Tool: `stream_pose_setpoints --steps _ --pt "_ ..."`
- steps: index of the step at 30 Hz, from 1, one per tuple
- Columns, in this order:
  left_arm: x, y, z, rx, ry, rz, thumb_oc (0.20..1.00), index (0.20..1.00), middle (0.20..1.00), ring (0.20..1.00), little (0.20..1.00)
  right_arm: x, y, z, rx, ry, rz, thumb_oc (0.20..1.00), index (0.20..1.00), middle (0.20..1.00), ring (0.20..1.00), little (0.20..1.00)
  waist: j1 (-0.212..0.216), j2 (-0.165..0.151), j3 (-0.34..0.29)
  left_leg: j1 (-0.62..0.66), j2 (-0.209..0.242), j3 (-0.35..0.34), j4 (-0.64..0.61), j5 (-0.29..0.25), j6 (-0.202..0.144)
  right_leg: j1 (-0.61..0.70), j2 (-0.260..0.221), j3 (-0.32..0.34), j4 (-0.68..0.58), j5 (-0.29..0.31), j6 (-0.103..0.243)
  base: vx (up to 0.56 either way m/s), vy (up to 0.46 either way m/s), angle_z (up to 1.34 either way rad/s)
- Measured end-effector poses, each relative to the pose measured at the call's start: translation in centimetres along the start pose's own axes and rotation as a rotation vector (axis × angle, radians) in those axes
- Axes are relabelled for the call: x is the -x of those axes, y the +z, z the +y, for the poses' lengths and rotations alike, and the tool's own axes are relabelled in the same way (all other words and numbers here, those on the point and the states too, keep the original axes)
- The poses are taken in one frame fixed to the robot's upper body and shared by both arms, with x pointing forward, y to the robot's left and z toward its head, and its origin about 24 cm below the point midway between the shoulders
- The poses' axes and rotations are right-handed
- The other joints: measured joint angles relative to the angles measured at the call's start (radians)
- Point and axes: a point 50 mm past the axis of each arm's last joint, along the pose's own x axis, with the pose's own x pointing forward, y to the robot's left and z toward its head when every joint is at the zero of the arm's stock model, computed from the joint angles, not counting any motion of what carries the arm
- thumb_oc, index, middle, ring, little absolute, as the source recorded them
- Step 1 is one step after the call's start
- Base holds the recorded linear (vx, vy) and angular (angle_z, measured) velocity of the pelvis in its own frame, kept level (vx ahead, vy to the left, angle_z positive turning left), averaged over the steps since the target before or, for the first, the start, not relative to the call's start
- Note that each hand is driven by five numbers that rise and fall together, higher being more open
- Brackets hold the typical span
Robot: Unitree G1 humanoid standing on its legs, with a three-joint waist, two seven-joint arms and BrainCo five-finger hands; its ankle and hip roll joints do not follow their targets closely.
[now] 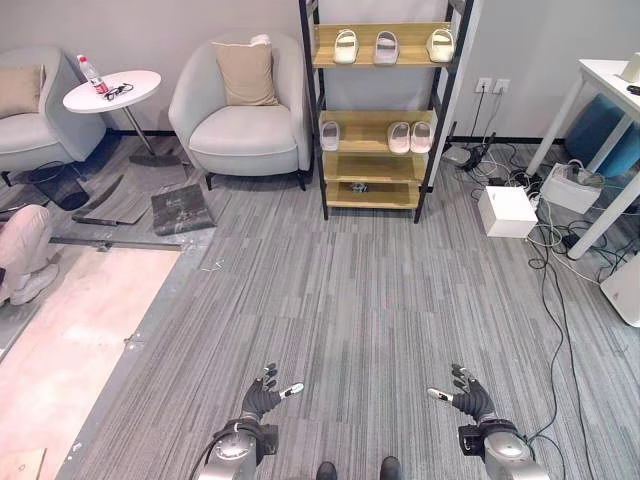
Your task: Arrange the slippers neatly on the shoe rack.
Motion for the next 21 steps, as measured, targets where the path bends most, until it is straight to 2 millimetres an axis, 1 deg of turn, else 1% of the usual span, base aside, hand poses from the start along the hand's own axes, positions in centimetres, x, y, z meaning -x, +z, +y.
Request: stream_pose_setpoints --steps 2,7,8,10,12,13,15,18,21 --pt "0.0 0.0 0.0 -0.007 0.000 0.003 1.000 1.000 1.000 1.000 1.000 -0.1 0.2 -0.6 -0.006 -0.035 -0.014 1.000 1.000 1.000 1.000 1.000 -0.007 -0.002 0.001 0.000 0.000 0.000 0.000 0.000 0.000 0.001 -0.001 0.001 0.000 -0.011 0.014 0.00 0.000 0.00" --pt "0.1 -0.1 0.1 -0.007 0.002 0.007 1.000 1.000 1.000 1.000 1.000 0.1 0.0 -0.7 0.000 -0.041 -0.009 1.000 1.000 1.000 1.000 1.000 -0.015 -0.006 0.004 0.000 -0.001 0.001 0.000 -0.001 -0.002 -0.007 -0.002 0.002 0.000 -0.012 0.014 0.00 0.000 0.00" --pt "0.0 -0.1 0.1 -0.005 0.003 0.006 1.000 1.000 1.000 1.000 1.000 0.1 0.0 -0.6 0.001 -0.038 -0.009 1.000 1.000 1.000 1.000 1.000 -0.015 -0.006 0.004 -0.002 -0.001 0.001 -0.001 -0.001 -0.002 -0.010 -0.002 0.003 0.000 -0.019 0.004 0.01 -0.010 -0.04" --pt "0.0 -0.1 0.0 0.006 0.004 0.006 1.000 1.000 1.000 1.000 1.000 0.2 -0.3 -0.6 0.001 -0.039 -0.001 1.000 1.000 1.000 1.000 1.000 -0.016 -0.006 0.004 -0.002 -0.001 0.001 -0.001 -0.001 -0.002 -0.010 -0.001 0.004 0.000 -0.021 0.001 0.01 -0.008 -0.02" --pt "0.2 0.2 -0.1 0.038 0.008 -0.009 1.000 1.000 1.000 1.000 1.000 0.4 -0.6 -0.6 0.000 -0.039 0.008 1.000 1.000 1.000 1.000 1.000 -0.016 -0.006 0.004 -0.002 -0.001 0.001 0.000 -0.001 -0.002 -0.010 -0.001 0.005 0.000 -0.020 0.001 0.00 0.000 0.00" --pt "0.2 0.7 -0.2 0.063 0.003 -0.031 1.000 1.000 1.000 1.000 1.000 0.5 -0.8 -0.6 0.000 -0.038 0.015 1.000 1.000 1.000 1.000 1.000 -0.016 -0.006 0.004 -0.002 -0.001 0.001 0.000 -0.001 -0.002 -0.010 -0.001 0.005 0.000 -0.020 0.001 0.00 0.000 0.00" --pt "0.2 1.1 -0.4 0.067 -0.004 -0.051 1.000 1.000 1.000 1.000 1.000 0.6 -0.9 -0.6 -0.001 -0.037 0.018 1.000 1.000 1.000 1.000 1.000 -0.017 -0.005 0.003 -0.002 -0.001 0.002 0.000 -0.001 -0.001 -0.010 -0.001 0.006 0.000 -0.020 0.001 0.00 0.000 0.00" --pt "0.2 1.2 -0.4 0.066 -0.005 -0.053 1.000 1.000 1.000 1.000 1.000 0.6 -0.9 -0.5 0.001 -0.025 0.018 1.000 1.000 1.000 1.000 1.000 -0.018 -0.004 0.003 -0.001 -0.001 0.002 0.000 -0.001 -0.001 -0.010 -0.001 0.005 0.000 -0.012 0.014 0.00 0.000 0.00" --pt "0.3 1.1 -0.4 0.066 -0.006 -0.051 1.000 1.000 1.000 1.000 1.000 0.6 -0.9 -0.3 0.006 -0.011 0.018 1.000 1.000 1.000 1.000 1.000 -0.018 -0.003 0.002 -0.001 -0.001 0.002 0.000 -0.001 -0.001 -0.009 -0.001 0.005 0.000 -0.012 0.013 0.00 0.000 0.00"
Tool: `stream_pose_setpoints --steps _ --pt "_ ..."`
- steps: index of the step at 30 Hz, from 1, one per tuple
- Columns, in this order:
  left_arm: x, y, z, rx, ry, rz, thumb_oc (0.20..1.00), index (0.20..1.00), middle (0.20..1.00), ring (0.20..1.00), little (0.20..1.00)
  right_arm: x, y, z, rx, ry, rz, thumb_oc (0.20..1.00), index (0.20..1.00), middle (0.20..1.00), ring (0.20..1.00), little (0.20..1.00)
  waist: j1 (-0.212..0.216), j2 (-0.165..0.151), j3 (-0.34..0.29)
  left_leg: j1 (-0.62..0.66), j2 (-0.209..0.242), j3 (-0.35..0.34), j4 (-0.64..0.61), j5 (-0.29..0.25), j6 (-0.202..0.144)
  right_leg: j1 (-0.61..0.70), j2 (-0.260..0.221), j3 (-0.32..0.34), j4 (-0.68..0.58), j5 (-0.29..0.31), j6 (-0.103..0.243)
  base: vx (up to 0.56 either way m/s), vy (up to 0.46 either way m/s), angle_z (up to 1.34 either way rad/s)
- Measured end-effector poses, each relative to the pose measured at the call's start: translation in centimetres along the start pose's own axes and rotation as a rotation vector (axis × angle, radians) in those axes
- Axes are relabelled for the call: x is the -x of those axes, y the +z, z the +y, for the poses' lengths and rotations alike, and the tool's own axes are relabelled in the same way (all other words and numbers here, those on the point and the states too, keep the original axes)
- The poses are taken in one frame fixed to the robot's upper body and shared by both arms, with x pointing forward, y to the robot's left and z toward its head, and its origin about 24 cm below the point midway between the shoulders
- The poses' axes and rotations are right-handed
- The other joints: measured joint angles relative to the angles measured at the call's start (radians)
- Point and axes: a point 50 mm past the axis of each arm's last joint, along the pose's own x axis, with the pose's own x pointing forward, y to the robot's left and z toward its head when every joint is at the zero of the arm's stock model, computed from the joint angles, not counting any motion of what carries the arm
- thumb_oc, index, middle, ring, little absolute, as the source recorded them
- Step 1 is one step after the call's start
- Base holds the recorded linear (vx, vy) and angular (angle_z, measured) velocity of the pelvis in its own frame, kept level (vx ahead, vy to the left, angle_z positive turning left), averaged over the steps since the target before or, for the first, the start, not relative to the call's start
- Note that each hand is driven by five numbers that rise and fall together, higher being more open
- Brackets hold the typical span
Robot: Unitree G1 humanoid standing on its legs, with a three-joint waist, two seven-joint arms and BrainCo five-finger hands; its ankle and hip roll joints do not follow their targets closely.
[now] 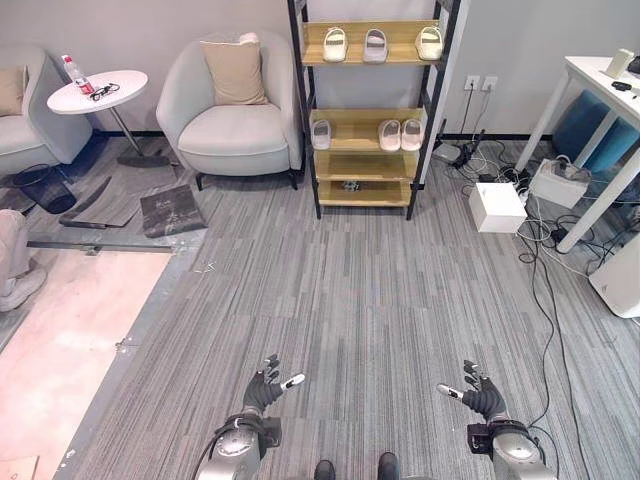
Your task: Arrange the slippers neatly on the shoe rack.
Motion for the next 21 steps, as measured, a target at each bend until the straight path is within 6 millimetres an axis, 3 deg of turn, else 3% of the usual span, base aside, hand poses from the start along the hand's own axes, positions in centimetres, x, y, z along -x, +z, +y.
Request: stream_pose_setpoints --steps 21 --pt "0.20 -0.37 0.07 0.006 0.001 0.011 1.000 1.000 1.000 1.000 1.000 0.05 -0.10 0.60 -0.011 0.033 0.005 1.000 1.000 1.000 1.000 1.000 0.000 0.006 -0.005 0.005 0.000 0.001 0.000 0.000 0.000 0.007 0.000 0.002 0.000 0.001 0.000 0.00 0.000 0.00"
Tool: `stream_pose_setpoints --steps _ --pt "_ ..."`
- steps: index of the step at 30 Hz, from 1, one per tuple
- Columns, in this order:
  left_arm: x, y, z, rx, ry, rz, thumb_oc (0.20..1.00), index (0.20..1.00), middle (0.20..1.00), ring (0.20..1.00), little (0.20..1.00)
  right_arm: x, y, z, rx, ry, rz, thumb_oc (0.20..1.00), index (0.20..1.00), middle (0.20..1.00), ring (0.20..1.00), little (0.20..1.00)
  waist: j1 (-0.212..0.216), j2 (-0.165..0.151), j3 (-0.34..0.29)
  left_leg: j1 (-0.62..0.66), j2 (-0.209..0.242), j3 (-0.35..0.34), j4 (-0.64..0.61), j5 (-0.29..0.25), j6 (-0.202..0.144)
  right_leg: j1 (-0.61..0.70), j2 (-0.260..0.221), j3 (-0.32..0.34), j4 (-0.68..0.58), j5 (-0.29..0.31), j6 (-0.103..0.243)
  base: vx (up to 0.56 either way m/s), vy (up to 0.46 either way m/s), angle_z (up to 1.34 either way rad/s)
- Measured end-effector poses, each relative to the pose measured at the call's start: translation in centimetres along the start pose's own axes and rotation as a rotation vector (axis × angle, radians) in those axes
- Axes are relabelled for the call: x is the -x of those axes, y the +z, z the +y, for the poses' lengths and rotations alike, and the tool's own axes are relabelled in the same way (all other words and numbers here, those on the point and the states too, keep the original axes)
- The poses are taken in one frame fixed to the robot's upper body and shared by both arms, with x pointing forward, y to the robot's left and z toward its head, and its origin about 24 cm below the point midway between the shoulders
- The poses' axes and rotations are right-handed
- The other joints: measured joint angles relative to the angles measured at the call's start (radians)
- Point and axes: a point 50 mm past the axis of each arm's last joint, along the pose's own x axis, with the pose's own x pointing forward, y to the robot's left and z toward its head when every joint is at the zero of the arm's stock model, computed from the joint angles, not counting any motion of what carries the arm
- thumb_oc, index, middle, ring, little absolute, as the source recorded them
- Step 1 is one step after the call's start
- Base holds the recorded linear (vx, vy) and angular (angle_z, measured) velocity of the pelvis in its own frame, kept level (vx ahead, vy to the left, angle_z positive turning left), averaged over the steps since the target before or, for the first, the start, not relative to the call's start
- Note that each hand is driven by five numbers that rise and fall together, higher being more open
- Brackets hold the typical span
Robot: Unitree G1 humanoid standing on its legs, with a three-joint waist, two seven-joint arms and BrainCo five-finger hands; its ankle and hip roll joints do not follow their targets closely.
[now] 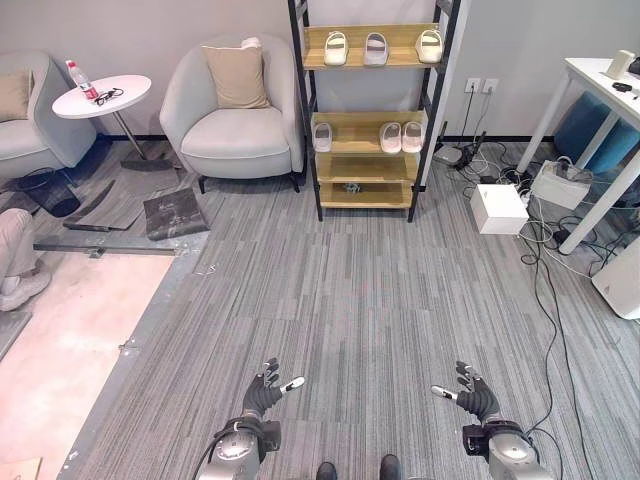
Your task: Arrange the slippers neatly on the shoe rack.
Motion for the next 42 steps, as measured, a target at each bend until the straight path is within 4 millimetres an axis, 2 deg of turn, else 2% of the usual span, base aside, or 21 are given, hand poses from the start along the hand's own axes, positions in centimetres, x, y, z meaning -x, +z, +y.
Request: stream_pose_setpoints --steps 12,20,22,23,24,25,26,27,28,29,32,34,35,36,38,39,40,41,42 --pt "0.2 -0.3 0.1 0.018 0.002 0.008 1.000 1.000 1.000 1.000 1.000 0.0 0.0 0.0 -0.001 0.003 0.002 1.000 1.000 1.000 1.000 1.000 0.001 -0.008 -0.001 -0.011 -0.001 -0.001 0.000 0.000 0.000 -0.013 0.000 0.001 0.000 0.002 0.000 0.00 0.010 0.00" --pt "0.3 -0.8 0.5 0.014 0.018 0.030 1.000 1.000 1.000 1.000 1.000 0.0 0.0 0.7 0.017 0.030 0.001 1.000 1.000 1.000 1.000 1.000 0.004 -0.034 0.001 -0.029 -0.007 -0.002 0.000 0.002 0.004 -0.027 -0.004 0.001 0.006 0.007 0.000 0.01 0.093 0.00" --pt "0.3 -0.9 0.9 0.005 0.027 0.038 1.000 1.000 1.000 1.000 1.000 -0.2 0.3 0.9 0.018 0.038 -0.006 1.000 1.000 1.000 1.000 1.000 0.003 -0.041 0.004 -0.050 -0.010 -0.001 0.000 0.005 0.010 -0.067 -0.010 0.001 0.051 0.000 0.006 -0.04 0.172 -0.03" --pt "0.2 -0.9 0.9 0.001 0.028 0.039 1.000 1.000 1.000 1.000 1.000 -0.2 0.3 0.9 0.020 0.038 -0.006 1.000 1.000 1.000 1.000 1.000 0.005 -0.042 0.011 -0.051 -0.023 -0.001 0.004 -0.004 0.024 -0.094 -0.015 0.000 0.104 0.002 0.012 0.02 0.206 -0.22" --pt "0.0 -0.9 0.9 -0.002 0.029 0.043 1.000 1.000 1.000 1.000 1.000 -0.5 0.9 0.8 0.028 0.037 -0.024 1.000 1.000 1.000 1.000 1.000 0.010 -0.031 0.021 -0.061 -0.022 -0.008 0.017 -0.017 0.043 -0.148 -0.017 0.000 0.195 -0.012 0.030 0.08 0.132 -0.52" --pt "0.0 -1.0 1.2 -0.015 0.037 0.050 1.000 1.000 1.000 1.000 1.000 -1.3 2.5 1.2 0.026 0.047 -0.071 1.000 1.000 1.000 1.000 1.000 0.006 -0.019 0.052 -0.046 -0.009 0.002 0.018 -0.021 0.048 -0.229 -0.027 -0.008 0.369 -0.040 0.071 0.21 0.122 -0.41" --pt "0.0 -1.1 1.4 -0.020 0.042 0.055 1.000 1.000 1.000 1.000 1.000 -1.3 2.6 1.2 0.022 0.048 -0.072 1.000 1.000 1.000 1.000 1.000 0.001 -0.019 0.059 -0.036 -0.010 0.001 0.018 -0.021 0.048 -0.238 -0.038 -0.011 0.418 -0.058 0.091 0.18 0.075 -0.13" --pt "0.0 -1.2 1.7 -0.025 0.049 0.059 1.000 1.000 1.000 1.000 1.000 -1.0 1.9 1.2 0.021 0.046 -0.051 1.000 1.000 1.000 1.000 1.000 -0.002 -0.020 0.068 -0.015 -0.019 -0.005 0.019 -0.027 0.054 -0.267 -0.065 -0.018 0.498 -0.117 0.092 0.29 0.037 0.14" --pt "0.1 -1.3 1.7 -0.030 0.050 0.057 1.000 1.000 1.000 1.000 1.000 -0.9 1.7 1.2 0.020 0.046 -0.045 1.000 1.000 1.000 1.000 1.000 0.000 -0.028 0.067 -0.014 -0.021 0.007 0.015 -0.026 0.056 -0.272 -0.085 -0.028 0.524 -0.123 0.092 0.21 -0.031 0.02" --pt "0.3 -1.4 2.1 -0.042 0.055 0.061 1.000 1.000 1.000 1.000 1.000 -0.8 1.6 1.3 0.015 0.049 -0.043 1.000 1.000 1.000 1.000 1.000 0.006 -0.050 0.065 -0.006 -0.034 0.006 0.017 -0.037 0.058 -0.292 -0.117 -0.034 0.539 -0.147 0.094 0.22 -0.031 -0.12" --pt "0.4 -1.4 2.6 -0.055 0.059 0.065 1.000 1.000 1.000 1.000 1.000 -0.8 1.5 1.6 0.006 0.062 -0.043 1.000 1.000 1.000 1.000 1.000 0.003 -0.065 0.068 -0.006 -0.038 0.010 0.003 -0.034 0.062 -0.297 -0.152 -0.032 0.389 -0.142 0.101 0.24 -0.081 -0.12" --pt "0.1 -1.0 2.5 -0.057 0.056 0.053 1.000 1.000 1.000 1.000 1.000 -0.7 1.3 1.7 0.005 0.063 -0.037 1.000 1.000 1.000 1.000 1.000 -0.008 -0.066 0.073 -0.004 -0.035 0.008 0.001 -0.035 0.063 -0.303 -0.159 -0.037 0.251 -0.108 0.109 0.23 -0.070 -0.03" --pt "-0.2 -0.6 2.4 -0.058 0.053 0.042 1.000 1.000 1.000 1.000 1.000 -0.7 1.4 1.8 0.003 0.063 -0.039 1.000 1.000 1.000 1.000 1.000 -0.020 -0.073 0.075 -0.004 -0.033 0.006 0.001 -0.038 0.063 -0.310 -0.161 -0.040 0.157 -0.071 0.120 0.22 -0.066 0.07" --pt "-0.3 -0.4 2.4 -0.060 0.052 0.037 1.000 1.000 1.000 1.000 1.000 -0.8 1.5 1.8 0.000 0.064 -0.041 1.000 1.000 1.000 1.000 1.000 -0.026 -0.076 0.078 -0.001 -0.032 0.001 0.000 -0.041 0.059 -0.312 -0.162 -0.042 0.119 -0.051 0.121 0.32 -0.095 0.12" --pt "-0.6 0.0 2.1 -0.056 0.042 0.024 1.000 1.000 1.000 1.000 1.000 -0.5 0.9 2.1 -0.009 0.066 -0.022 1.000 1.000 1.000 1.000 1.000 -0.042 -0.088 0.082 0.032 -0.028 -0.008 -0.001 -0.078 0.028 -0.298 -0.164 -0.065 0.032 -0.016 0.122 0.47 -0.137 0.20" --pt "-0.6 0.1 1.9 -0.054 0.035 0.023 1.000 1.000 1.000 1.000 1.000 -0.3 0.4 2.0 -0.011 0.064 -0.005 1.000 1.000 1.000 1.000 1.000 -0.056 -0.094 0.080 0.052 -0.025 -0.032 -0.001 -0.098 0.012 -0.277 -0.166 -0.061 0.041 -0.010 0.112 0.50 -0.151 0.34" --pt "-0.7 0.0 1.5 -0.043 0.030 0.024 1.000 1.000 1.000 1.000 1.000 -0.1 0.0 1.8 -0.011 0.056 0.012 1.000 1.000 1.000 1.000 1.000 -0.061 -0.083 0.078 0.067 -0.008 -0.046 -0.007 -0.113 0.003 -0.272 -0.153 -0.063 0.061 0.023 0.096 0.26 -0.080 0.46" --pt "-0.7 -0.1 1.1 -0.033 0.021 0.022 1.000 1.000 1.000 1.000 1.000 0.1 -0.4 1.5 -0.011 0.045 0.027 1.000 1.000 1.000 1.000 1.000 -0.071 -0.070 0.068 0.080 0.017 -0.061 -0.008 -0.126 -0.011 -0.269 -0.132 -0.069 0.073 0.030 0.095 0.25 -0.085 0.41" --pt "-0.6 -0.2 0.5 -0.018 0.011 0.023 1.000 1.000 1.000 1.000 1.000 0.1 -0.6 1.1 -0.004 0.038 0.032 1.000 1.000 1.000 1.000 1.000 -0.076 -0.041 0.058 0.095 0.059 -0.067 -0.007 -0.140 -0.029 -0.247 -0.086 -0.081 0.063 0.034 0.091 0.25 -0.093 0.24"
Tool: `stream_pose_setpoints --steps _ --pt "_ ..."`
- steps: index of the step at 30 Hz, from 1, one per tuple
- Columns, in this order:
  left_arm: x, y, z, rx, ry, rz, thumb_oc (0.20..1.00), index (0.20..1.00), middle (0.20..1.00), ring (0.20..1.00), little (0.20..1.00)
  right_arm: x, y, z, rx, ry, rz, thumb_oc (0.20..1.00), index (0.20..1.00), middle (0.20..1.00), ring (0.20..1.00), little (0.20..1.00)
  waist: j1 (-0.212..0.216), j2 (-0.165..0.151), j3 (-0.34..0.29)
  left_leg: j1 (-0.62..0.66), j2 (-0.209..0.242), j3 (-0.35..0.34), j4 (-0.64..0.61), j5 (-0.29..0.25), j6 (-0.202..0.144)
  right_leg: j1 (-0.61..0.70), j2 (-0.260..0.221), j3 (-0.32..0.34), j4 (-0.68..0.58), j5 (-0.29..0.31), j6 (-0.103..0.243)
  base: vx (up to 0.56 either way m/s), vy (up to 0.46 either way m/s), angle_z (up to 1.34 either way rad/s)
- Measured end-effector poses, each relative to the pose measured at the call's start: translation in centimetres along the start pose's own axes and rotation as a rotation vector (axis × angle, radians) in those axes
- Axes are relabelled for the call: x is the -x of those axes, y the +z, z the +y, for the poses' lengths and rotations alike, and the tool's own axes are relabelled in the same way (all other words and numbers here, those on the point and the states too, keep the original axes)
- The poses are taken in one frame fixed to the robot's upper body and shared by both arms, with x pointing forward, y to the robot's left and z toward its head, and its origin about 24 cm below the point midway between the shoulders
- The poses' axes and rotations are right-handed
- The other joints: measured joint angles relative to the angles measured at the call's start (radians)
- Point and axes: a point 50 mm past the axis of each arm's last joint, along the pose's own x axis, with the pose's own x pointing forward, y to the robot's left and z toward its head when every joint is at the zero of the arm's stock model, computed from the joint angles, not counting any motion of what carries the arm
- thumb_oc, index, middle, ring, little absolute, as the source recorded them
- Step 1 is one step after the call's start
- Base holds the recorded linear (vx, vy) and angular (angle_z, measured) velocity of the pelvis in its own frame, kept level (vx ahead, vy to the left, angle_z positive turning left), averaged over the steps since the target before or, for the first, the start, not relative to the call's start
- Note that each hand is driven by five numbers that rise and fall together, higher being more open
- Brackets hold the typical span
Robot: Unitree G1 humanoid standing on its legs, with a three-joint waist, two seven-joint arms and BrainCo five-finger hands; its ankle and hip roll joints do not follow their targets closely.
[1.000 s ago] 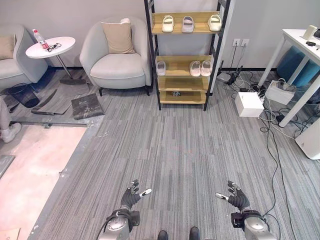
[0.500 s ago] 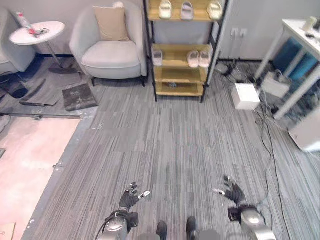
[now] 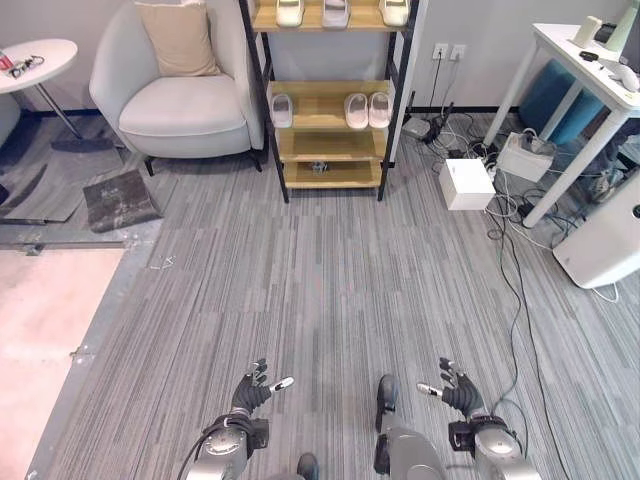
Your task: Arrange the slippers neatly on the shoe rack.
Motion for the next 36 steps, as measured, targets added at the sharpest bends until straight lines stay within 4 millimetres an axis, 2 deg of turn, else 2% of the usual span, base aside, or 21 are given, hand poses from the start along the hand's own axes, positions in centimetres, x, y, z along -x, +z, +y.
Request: stream_pose_setpoints --steps 1,3,6,9,10,11,13,16,18,20,22,26,28,29,30,31,32,33,34,35,36 --pt "0.0 0.0 -0.2 0.006 -0.004 -0.003 1.000 1.000 1.000 1.000 1.000 -0.1 0.1 -0.2 0.007 -0.002 -0.003 1.000 1.000 1.000 1.000 1.000 0.000 0.012 -0.002 0.009 0.025 -0.003 0.001 -0.002 -0.004 0.011 0.025 -0.010 -0.004 0.001 -0.001 0.39 -0.153 0.05" --pt "0.0 0.4 -0.6 0.014 -0.013 -0.018 1.000 1.000 1.000 1.000 1.000 -0.5 1.2 -1.0 0.024 -0.015 -0.037 1.000 1.000 1.000 1.000 1.000 0.000 0.023 -0.011 0.024 0.079 -0.026 0.034 -0.007 -0.024 0.051 0.084 -0.019 -0.030 0.022 -0.046 0.40 -0.160 -0.08" --pt "-0.1 0.6 -0.8 0.018 -0.020 -0.025 1.000 1.000 1.000 1.000 1.000 -0.8 2.0 -1.8 0.031 -0.034 -0.060 1.000 1.000 1.000 1.000 1.000 0.001 0.010 -0.022 -0.005 0.085 -0.038 0.149 -0.006 -0.057 0.095 0.103 -0.033 -0.055 0.009 -0.086 0.30 -0.145 0.00" --pt "-0.3 1.0 -0.9 0.017 -0.025 -0.035 1.000 1.000 1.000 1.000 1.000 -0.5 1.5 -2.0 0.038 -0.028 -0.047 1.000 1.000 1.000 1.000 1.000 0.032 -0.030 -0.018 -0.219 0.028 -0.055 0.635 0.001 -0.193 0.144 0.093 -0.027 -0.054 -0.012 -0.163 0.28 -0.189 -0.07" --pt "-0.2 0.8 -0.9 0.017 -0.025 -0.030 1.000 1.000 1.000 1.000 1.000 -0.3 1.1 -2.0 0.039 -0.027 -0.036 1.000 1.000 1.000 1.000 1.000 0.041 -0.028 -0.019 -0.243 0.016 -0.069 0.702 0.012 -0.211 0.148 0.097 -0.027 -0.054 -0.006 -0.172 0.26 -0.138 -0.36" --pt "-0.2 0.6 -0.9 0.015 -0.026 -0.023 1.000 1.000 1.000 1.000 1.000 -0.4 1.3 -2.0 0.045 -0.026 -0.039 1.000 1.000 1.000 1.000 1.000 0.050 -0.030 -0.013 -0.305 -0.004 -0.083 0.803 0.018 -0.205 0.168 0.108 -0.020 -0.056 -0.033 -0.219 0.19 -0.084 -0.15" --pt "-0.2 0.8 -0.8 0.014 -0.022 -0.028 1.000 1.000 1.000 1.000 1.000 -0.3 1.0 -1.7 0.053 -0.011 -0.028 1.000 1.000 1.000 1.000 1.000 0.057 -0.037 -0.007 -0.356 -0.029 -0.047 0.827 0.003 -0.173 0.190 0.105 -0.017 -0.055 -0.029 -0.230 0.28 -0.060 -0.04" --pt "-0.3 1.1 -0.6 0.010 -0.020 -0.040 1.000 1.000 1.000 1.000 1.000 -0.6 1.5 -1.0 0.049 0.007 -0.044 1.000 1.000 1.000 1.000 1.000 0.091 -0.065 0.019 -0.416 -0.049 0.041 0.603 -0.024 -0.100 0.215 0.097 0.020 -0.056 -0.061 -0.253 0.30 -0.007 -0.26" --pt "-0.3 1.0 -0.3 0.002 -0.015 -0.037 1.000 1.000 1.000 1.000 1.000 -0.7 1.7 -0.5 0.042 0.018 -0.050 1.000 1.000 1.000 1.000 1.000 0.106 -0.070 0.030 -0.405 -0.046 0.066 0.304 0.028 -0.060 0.240 0.101 0.022 -0.062 -0.082 -0.213 0.33 0.033 -0.18" --pt "-0.3 1.1 0.0 -0.008 -0.011 -0.038 1.000 1.000 1.000 1.000 1.000 -0.9 1.8 -0.2 0.038 0.024 -0.050 1.000 1.000 1.000 1.000 1.000 0.110 -0.057 0.046 -0.430 -0.030 0.070 0.177 0.121 -0.072 0.278 0.114 0.015 -0.064 -0.115 -0.188 0.38 0.045 0.05" --pt "-0.3 1.2 0.1 -0.010 -0.009 -0.040 1.000 1.000 1.000 1.000 1.000 -0.8 1.6 0.0 0.042 0.031 -0.045 1.000 1.000 1.000 1.000 1.000 0.110 -0.038 0.046 -0.433 -0.013 0.067 0.027 0.176 -0.078 0.303 0.126 0.016 -0.064 -0.146 -0.194 0.36 0.064 0.09" --pt "0.1 0.4 0.4 -0.008 0.000 -0.008 1.000 1.000 1.000 1.000 1.000 -0.6 1.4 0.0 0.045 0.038 -0.039 1.000 1.000 1.000 1.000 1.000 0.126 0.004 0.033 -0.430 -0.002 0.117 0.049 0.186 -0.069 0.380 0.119 0.035 -0.063 -0.215 -0.150 0.43 0.134 -0.13" --pt "0.6 -0.6 1.2 -0.008 0.025 0.020 1.000 1.000 1.000 1.000 1.000 -0.4 0.9 0.6 0.046 0.062 -0.026 1.000 1.000 1.000 1.000 1.000 0.136 -0.020 0.017 -0.398 -0.042 0.126 0.052 0.233 -0.050 0.407 0.074 0.069 -0.046 -0.260 -0.096 0.34 0.148 -0.40" --pt "0.6 -0.6 1.8 -0.006 0.046 0.023 1.000 1.000 1.000 1.000 1.000 -0.4 1.1 1.1 0.043 0.081 -0.037 1.000 1.000 1.000 1.000 1.000 0.142 -0.047 0.000 -0.374 -0.091 0.142 0.056 0.228 -0.038 0.411 0.021 0.083 0.009 -0.278 -0.057 0.33 0.183 -0.33" --pt "0.7 -0.6 1.9 -0.006 0.048 0.024 1.000 1.000 1.000 1.000 1.000 -0.4 1.1 1.1 0.040 0.078 -0.036 1.000 1.000 1.000 1.000 1.000 0.143 -0.043 -0.004 -0.360 -0.100 0.149 0.054 0.265 -0.002 0.404 -0.001 0.079 0.056 -0.302 -0.034 0.36 0.249 -0.15" --pt "0.5 -0.1 2.1 -0.017 0.048 0.010 1.000 1.000 1.000 1.000 1.000 -0.4 1.1 1.4 0.030 0.082 -0.036 1.000 1.000 1.000 1.000 1.000 0.142 -0.051 -0.014 -0.341 -0.128 0.150 0.054 0.242 0.061 0.388 -0.022 0.081 0.125 -0.320 -0.019 0.26 0.199 0.03" --pt "0.5 -0.1 2.1 -0.018 0.048 0.009 1.000 1.000 1.000 1.000 1.000 -0.4 1.1 1.4 0.029 0.083 -0.036 1.000 1.000 1.000 1.000 1.000 0.142 -0.051 -0.014 -0.341 -0.129 0.150 0.054 0.241 0.063 0.387 -0.022 0.081 0.128 -0.320 -0.018 0.25 0.196 0.00" --pt "0.1 0.7 2.2 -0.024 0.047 -0.014 1.000 1.000 1.000 1.000 1.000 -0.6 1.5 1.9 0.024 0.097 -0.046 1.000 1.000 1.000 1.000 1.000 0.146 -0.047 -0.015 -0.314 -0.132 0.156 0.053 0.240 0.083 0.288 -0.049 0.086 0.360 -0.359 0.026 0.15 0.128 0.09" --pt "0.0 0.9 2.3 -0.030 0.048 -0.021 1.000 1.000 1.000 1.000 1.000 -0.6 1.6 2.1 0.019 0.102 -0.053 1.000 1.000 1.000 1.000 1.000 0.140 -0.047 -0.021 -0.302 -0.136 0.151 0.052 0.233 0.089 0.264 -0.051 0.094 0.404 -0.368 0.041 0.26 0.183 0.04" --pt "-0.1 1.4 2.4 -0.043 0.043 -0.038 1.000 1.000 1.000 1.000 1.000 -0.7 1.8 2.4 0.019 0.112 -0.060 1.000 1.000 1.000 1.000 1.000 0.138 -0.063 -0.020 -0.272 -0.149 0.151 0.054 0.186 0.086 0.201 -0.071 0.118 0.550 -0.332 0.077 0.29 0.163 0.12" --pt "0.0 1.1 2.4 -0.052 0.040 -0.026 1.000 1.000 1.000 1.000 1.000 -0.8 2.0 2.4 0.023 0.111 -0.067 1.000 1.000 1.000 1.000 1.000 0.135 -0.065 -0.021 -0.251 -0.157 0.152 0.052 0.194 0.111 0.160 -0.086 0.117 0.661 -0.330 0.073 0.43 0.155 0.17"
